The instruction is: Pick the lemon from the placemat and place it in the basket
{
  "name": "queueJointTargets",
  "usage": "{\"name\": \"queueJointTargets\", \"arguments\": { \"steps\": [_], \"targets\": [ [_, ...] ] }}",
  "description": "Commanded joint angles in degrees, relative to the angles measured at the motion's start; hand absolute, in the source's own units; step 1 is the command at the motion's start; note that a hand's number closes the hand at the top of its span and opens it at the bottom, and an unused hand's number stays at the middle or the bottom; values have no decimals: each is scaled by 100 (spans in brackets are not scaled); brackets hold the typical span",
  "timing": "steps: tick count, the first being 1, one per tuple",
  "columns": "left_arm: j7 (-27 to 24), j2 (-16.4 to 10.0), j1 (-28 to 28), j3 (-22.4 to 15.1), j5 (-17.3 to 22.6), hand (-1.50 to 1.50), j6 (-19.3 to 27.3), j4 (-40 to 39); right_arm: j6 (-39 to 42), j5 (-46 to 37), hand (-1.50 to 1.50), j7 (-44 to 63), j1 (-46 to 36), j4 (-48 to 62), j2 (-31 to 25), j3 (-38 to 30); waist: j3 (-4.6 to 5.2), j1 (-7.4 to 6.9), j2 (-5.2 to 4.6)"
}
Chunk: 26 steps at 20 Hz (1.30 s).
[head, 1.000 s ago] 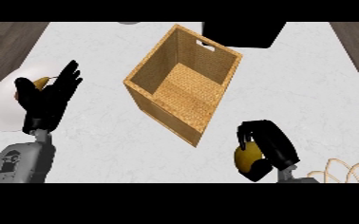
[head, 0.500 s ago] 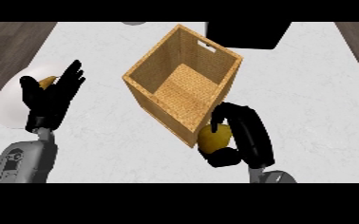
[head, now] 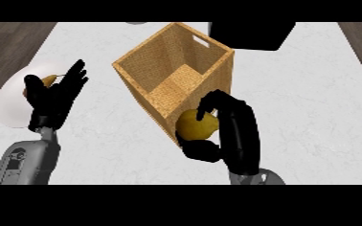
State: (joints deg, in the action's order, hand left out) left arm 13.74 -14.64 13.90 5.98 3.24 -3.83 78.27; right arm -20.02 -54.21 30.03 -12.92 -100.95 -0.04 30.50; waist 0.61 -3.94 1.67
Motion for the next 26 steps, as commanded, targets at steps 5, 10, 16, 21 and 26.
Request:
{"name": "queueJointTargets", "arguments": {
  "steps": [5, 10, 16, 21, 26],
  "targets": [
    [8, -36, 102, 7, 33, 0, -75, -50, -673, -894, 150, 2136, -1245, 123, 4, 342, 22, -80, -41],
    [20, 21, 141, -73, -75, 0, 12, -55, -356, -1649, 150, 3380, -2132, 664, 4, 234, 23, -63, -52],
    [-35, 67, 206, -78, -103, 0, 51, -158, 191, -2150, 150, 4614, -3315, 1228, 3, 33, 2, -116, -117],
    [24, 19, 428, 4, -63, 0, 68, -195, 520, -2236, 150, 5408, -4102, 1592, 2, 154, -20, -138, -129],
    [14, 95, 435, -113, -113, 0, 35, -219, 521, -2105, 150, 5513, -4457, 2225, 1, 9, -36, -155, -176]
  ]
}}
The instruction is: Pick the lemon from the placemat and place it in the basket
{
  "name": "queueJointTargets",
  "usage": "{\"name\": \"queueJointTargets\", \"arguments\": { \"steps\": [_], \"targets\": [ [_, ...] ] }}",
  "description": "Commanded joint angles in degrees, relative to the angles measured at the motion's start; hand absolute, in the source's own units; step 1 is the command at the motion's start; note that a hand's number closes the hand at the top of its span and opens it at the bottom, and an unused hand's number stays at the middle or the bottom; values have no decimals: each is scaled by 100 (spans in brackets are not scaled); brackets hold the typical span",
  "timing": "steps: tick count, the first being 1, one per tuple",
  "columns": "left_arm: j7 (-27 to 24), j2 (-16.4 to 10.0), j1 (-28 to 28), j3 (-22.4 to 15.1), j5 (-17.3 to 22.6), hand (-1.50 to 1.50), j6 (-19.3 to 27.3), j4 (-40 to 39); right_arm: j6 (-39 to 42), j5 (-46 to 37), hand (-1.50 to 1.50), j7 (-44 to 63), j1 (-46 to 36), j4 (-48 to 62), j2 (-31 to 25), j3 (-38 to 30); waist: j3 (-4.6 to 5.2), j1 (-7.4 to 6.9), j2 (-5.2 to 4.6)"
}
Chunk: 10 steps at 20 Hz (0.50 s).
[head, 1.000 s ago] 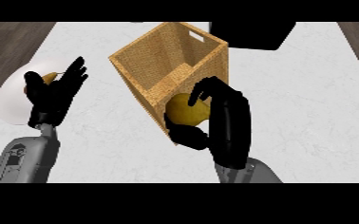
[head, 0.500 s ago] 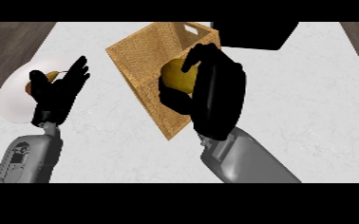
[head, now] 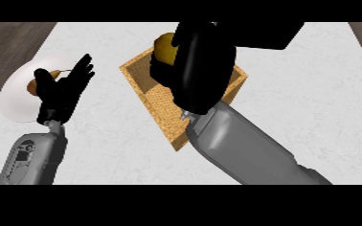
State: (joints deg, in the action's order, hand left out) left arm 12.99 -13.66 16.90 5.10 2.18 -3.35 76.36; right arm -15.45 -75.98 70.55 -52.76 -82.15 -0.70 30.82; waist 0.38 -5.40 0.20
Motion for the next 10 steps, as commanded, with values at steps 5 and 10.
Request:
{"name": "queueJointTargets", "arguments": {
  "steps": [5, 10],
  "targets": [
    [104, -14, 147, 79, 17, 0, 66, -50, -435, 211, 150, 1464, -508, 485, 66, -21, -26, 77, -34],
    [-12, -68, -95, 138, 17, 0, 61, 28, -730, -570, 150, 1464, -237, 866, 66, -530, -31, 221, 19]
  ]
}}
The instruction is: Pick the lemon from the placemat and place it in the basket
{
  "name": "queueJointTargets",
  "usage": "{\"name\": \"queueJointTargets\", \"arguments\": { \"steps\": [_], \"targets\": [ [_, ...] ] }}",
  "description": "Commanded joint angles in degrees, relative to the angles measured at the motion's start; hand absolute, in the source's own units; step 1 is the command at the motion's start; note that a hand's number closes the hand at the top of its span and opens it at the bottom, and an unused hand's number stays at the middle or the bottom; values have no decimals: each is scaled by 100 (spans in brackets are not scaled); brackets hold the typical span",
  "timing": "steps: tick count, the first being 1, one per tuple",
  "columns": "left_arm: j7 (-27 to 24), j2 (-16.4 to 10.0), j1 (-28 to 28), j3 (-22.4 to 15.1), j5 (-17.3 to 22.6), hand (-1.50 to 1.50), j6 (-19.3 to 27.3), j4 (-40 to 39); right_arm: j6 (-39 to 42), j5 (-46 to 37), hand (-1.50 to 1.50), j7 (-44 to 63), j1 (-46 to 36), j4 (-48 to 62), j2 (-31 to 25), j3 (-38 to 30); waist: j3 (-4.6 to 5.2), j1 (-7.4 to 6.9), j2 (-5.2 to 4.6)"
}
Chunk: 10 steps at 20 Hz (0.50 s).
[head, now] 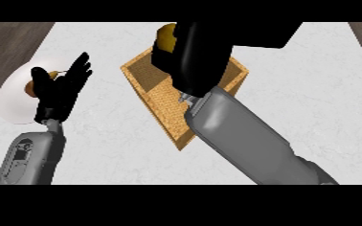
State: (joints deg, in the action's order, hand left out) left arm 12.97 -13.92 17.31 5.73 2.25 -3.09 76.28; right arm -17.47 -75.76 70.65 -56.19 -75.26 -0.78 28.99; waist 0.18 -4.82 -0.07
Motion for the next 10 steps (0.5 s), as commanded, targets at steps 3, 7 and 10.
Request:
{"name": "queueJointTargets", "arguments": {
  "steps": [3, 7, 10],
  "targets": [
    [-59, -144, -90, 175, 108, 0, -90, -39, -794, -331, -150, 1453, 261, 168, 74, -471, -10, 34, -16],
    [-4, -50, -111, 89, 78, 0, -62, 7, -835, -152, -150, 1452, 338, 287, 74, -301, -12, 95, -7],
    [37, -185, -63, 180, 215, 0, -244, 30, -1068, -68, -150, 1452, 82, 481, 74, -188, -10, -1, -24]
  ]
}}
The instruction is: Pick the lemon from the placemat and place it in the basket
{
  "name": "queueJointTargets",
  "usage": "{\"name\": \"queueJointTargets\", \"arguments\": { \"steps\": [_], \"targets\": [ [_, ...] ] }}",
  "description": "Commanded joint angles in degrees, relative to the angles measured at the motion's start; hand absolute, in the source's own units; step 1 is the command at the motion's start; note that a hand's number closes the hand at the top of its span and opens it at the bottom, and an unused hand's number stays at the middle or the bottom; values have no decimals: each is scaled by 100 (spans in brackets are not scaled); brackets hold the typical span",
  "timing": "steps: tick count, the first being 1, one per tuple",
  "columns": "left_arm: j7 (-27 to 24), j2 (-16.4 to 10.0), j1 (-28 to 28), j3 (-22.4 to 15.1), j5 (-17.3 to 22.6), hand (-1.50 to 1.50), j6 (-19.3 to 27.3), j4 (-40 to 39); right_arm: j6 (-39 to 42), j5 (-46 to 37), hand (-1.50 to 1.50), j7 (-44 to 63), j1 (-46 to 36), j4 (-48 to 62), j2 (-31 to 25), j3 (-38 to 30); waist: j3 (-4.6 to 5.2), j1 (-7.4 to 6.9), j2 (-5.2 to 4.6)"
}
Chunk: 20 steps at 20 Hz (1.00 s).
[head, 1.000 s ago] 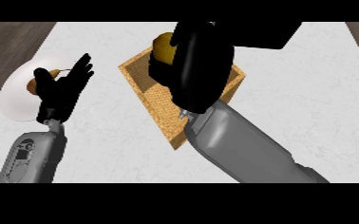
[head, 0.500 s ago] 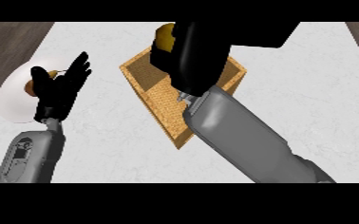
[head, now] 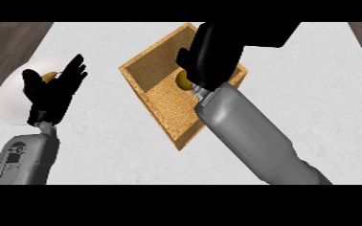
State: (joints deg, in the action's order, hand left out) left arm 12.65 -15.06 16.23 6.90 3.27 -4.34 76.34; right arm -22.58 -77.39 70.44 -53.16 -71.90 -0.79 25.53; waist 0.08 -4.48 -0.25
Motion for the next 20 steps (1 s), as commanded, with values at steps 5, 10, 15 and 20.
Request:
{"name": "queueJointTargets", "arguments": {
  "steps": [5, 10, 15, 20],
  "targets": [
    [-97, 65, -134, -12, -91, 0, 109, -14, -1110, -339, -150, 1472, -87, -237, 75, -138, -5, 155, 24],
    [-19, 100, -55, 79, -27, 0, 194, -48, -1685, -680, -150, 1471, 158, -1137, 75, -819, -17, 372, 78],
    [-4, -53, -244, 218, 20, 0, 169, 87, -1838, -833, -150, 1473, 1033, -2215, 76, -919, -23, 446, 139],
    [99, -88, -337, 255, -26, 0, 248, 124, -1373, -746, -150, 1375, 2405, -3703, 77, -239, -19, 657, 173]
  ]
}}
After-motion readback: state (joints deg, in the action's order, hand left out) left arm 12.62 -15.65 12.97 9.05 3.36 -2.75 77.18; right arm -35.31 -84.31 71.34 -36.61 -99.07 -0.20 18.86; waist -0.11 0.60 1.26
